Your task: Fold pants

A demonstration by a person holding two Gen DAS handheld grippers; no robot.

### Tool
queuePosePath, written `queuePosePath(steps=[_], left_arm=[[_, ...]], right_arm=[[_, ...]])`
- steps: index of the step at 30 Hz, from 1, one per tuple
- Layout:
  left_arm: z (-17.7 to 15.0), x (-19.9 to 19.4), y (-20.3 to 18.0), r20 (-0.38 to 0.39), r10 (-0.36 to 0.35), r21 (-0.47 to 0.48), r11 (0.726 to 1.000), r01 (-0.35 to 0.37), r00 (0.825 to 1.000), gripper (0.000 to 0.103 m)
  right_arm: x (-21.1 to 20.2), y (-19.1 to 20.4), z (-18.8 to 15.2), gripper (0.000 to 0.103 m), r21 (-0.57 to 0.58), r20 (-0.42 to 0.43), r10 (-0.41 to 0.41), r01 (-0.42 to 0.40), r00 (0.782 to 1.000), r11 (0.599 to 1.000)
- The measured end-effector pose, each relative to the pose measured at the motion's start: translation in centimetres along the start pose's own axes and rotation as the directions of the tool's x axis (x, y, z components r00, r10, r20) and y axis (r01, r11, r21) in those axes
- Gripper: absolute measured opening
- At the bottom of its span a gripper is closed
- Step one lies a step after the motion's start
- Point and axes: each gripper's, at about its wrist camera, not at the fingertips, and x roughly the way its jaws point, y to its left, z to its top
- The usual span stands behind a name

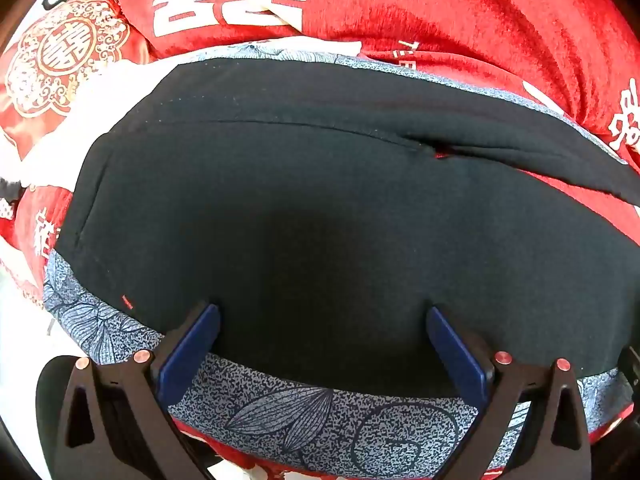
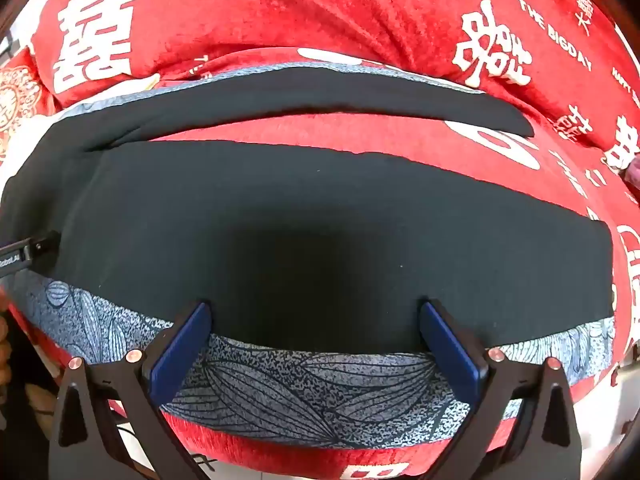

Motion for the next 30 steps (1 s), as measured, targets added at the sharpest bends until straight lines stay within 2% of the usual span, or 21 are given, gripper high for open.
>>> queuePosePath(steps=[2, 3, 5, 7, 9, 11, 13, 14, 17, 24, 30], left_arm=[[-0.2, -0.1, -0.1, 0.012, 0.0, 0.008, 1.0, 0.0, 1.0, 0.103], [-0.1, 0.0, 0.2, -0.001, -0.025, -0.01, 1.0, 0.025, 1.0, 0.103], [-0.4, -0.3, 0.3, 0.023, -0.035, -0.006, 0.999, 0.035, 0.999, 0.103], [0.1, -0.6, 0.2, 0.017, -0.044, 0.01, 0.999, 0.044, 0.999, 0.103], [0.5, -1.2, 0.9, -0.01, -0.135, -0.007, 0.991, 0.135, 0.991, 0.103], [1.0, -1.7, 1.5, -0.039, -0.241, -0.057, 0.969, 0.239, 0.97, 0.103], [1.2, -1.6, 2.2, -0.065, -0.289, -0.104, 0.954, 0.282, 0.955, 0.103], [1.1, -1.5, 2.2, -0.068, -0.295, -0.111, 0.951, 0.287, 0.953, 0.103], [1.5, -1.3, 2.1, -0.088, -0.296, -0.114, 0.952, 0.286, 0.951, 0.103], [1.7, -0.3, 0.8, -0.129, -0.233, -0.042, 0.972, 0.23, 0.964, 0.103], [1.6, 0.0, -0.1, -0.133, -0.178, 0.002, 0.984, 0.18, 0.975, 0.103]], right_arm=[[-0.2, -0.1, -0.2, 0.103, -0.005, -0.009, 0.002, -0.002, 1.0, 1.0], [-0.3, -0.2, -0.4, 0.103, -0.01, -0.011, 0.005, -0.006, 1.0, 1.0], [0.1, -1.8, -0.5, 0.103, 0.007, -0.026, 0.036, -0.036, 0.999, 0.999], [0.1, 0.3, 0.4, 0.103, 0.003, -0.039, -0.033, 0.033, 0.999, 0.999], [0.1, 0.1, 0.4, 0.103, 0.007, -0.039, -0.027, 0.027, 0.999, 1.0], [0.2, 0.4, 0.6, 0.103, 0.005, -0.039, -0.03, 0.031, 0.999, 1.0], [0.4, 0.2, 0.3, 0.103, 0.006, -0.035, -0.03, 0.03, 0.999, 1.0], [0.4, 0.2, 0.3, 0.103, 0.007, -0.034, -0.03, 0.031, 0.999, 1.0], [0.3, 0.3, 0.2, 0.103, 0.004, -0.034, -0.034, 0.034, 0.999, 0.999], [0.8, 0.4, 0.4, 0.103, 0.016, -0.065, -0.046, 0.047, 0.997, 0.999], [1.1, 0.6, 0.5, 0.103, 0.017, -0.093, -0.054, 0.055, 0.994, 0.998]])
